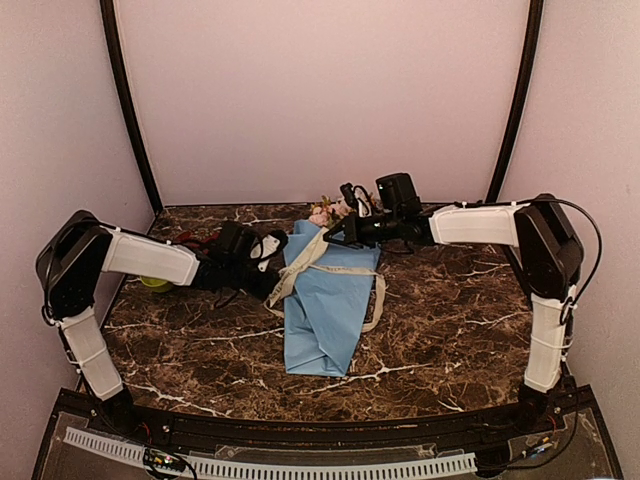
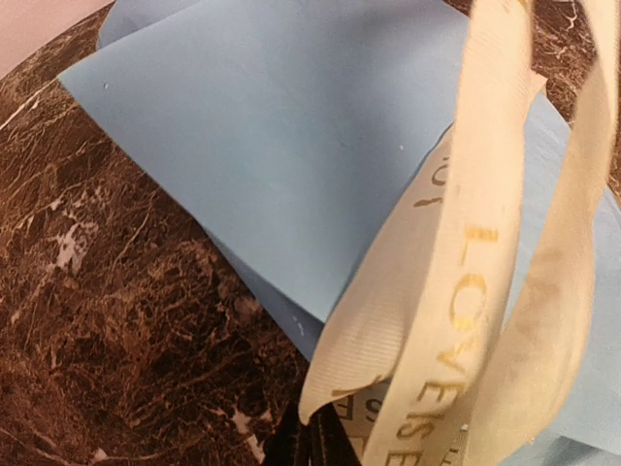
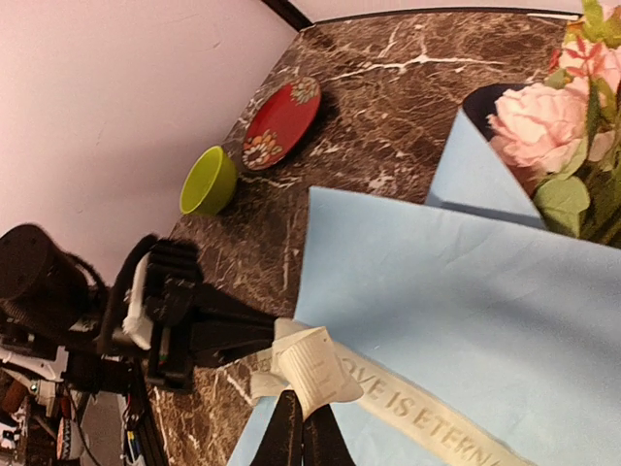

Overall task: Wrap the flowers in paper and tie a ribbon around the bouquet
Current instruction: Cross the ribbon over the folded bouquet.

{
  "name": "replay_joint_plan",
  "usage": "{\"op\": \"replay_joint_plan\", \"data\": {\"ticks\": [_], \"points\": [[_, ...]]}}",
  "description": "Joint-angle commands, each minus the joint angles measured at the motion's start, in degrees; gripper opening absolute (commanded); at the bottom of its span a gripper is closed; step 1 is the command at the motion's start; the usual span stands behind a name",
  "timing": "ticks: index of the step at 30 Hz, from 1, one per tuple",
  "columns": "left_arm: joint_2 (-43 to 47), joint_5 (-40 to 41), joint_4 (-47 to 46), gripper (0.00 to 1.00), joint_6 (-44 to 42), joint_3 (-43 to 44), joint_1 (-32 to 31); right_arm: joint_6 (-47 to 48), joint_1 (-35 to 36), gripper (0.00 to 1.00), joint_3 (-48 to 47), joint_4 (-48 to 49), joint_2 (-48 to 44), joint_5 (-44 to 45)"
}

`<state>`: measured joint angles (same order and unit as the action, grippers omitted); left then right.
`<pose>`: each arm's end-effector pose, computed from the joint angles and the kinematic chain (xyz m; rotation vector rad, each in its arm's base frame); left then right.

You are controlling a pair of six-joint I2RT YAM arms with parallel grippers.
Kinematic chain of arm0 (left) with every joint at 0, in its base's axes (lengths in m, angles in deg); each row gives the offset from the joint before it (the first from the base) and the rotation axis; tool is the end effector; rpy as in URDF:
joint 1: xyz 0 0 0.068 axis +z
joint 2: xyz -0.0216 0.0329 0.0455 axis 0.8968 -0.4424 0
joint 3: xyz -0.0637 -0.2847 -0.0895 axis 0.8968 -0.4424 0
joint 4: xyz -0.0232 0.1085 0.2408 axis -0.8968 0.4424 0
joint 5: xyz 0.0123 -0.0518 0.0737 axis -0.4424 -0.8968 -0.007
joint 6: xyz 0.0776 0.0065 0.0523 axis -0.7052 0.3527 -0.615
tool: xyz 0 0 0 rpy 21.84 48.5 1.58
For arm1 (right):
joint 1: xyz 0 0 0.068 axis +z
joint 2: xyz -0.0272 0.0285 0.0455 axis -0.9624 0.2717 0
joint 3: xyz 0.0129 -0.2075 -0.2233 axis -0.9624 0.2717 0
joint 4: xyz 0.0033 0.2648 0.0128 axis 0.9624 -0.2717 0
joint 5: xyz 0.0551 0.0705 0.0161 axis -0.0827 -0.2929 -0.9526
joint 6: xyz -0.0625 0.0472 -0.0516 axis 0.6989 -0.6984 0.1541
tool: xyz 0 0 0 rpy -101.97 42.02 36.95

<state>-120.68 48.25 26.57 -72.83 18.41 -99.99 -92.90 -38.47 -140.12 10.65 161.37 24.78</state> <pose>0.3422 -0.2579 0.1683 0.7513 2.1443 -0.4081 0.3806 0.3337 0.2390 -0.5207 2.1840 1.2973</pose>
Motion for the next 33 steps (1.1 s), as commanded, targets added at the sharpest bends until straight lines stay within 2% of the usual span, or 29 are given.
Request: {"op": "replay_joint_plan", "data": {"ticks": [1,12,18,26,33], "points": [[5.0,-0.7,-0.2,0.01,-0.2,-3.4,0.2,-1.3,-0.5,0.0,-5.1,1.5,4.5,6.2],[13.4,4.1,1.6,0.0,-1.6,-11.5,0.2,-7.9,-3.1,0.0,-4.7,5.4,7.0,15.7],[17.0,5.3,4.0,0.0,-2.7,-15.1,0.1,-8.1,-3.2,0.0,-3.6,3.6,7.8,18.9],[28.3,4.9,0.0,0.02,-7.3,-19.8,-1.0,-3.7,-0.8,0.0,-2.7,-0.8,10.3,17.3],[31.5,5.3,2.4,0.02,-12.7,-16.3,-2.0,0.1,1.0,0.0,-2.9,-4.7,12.3,15.1]]}}
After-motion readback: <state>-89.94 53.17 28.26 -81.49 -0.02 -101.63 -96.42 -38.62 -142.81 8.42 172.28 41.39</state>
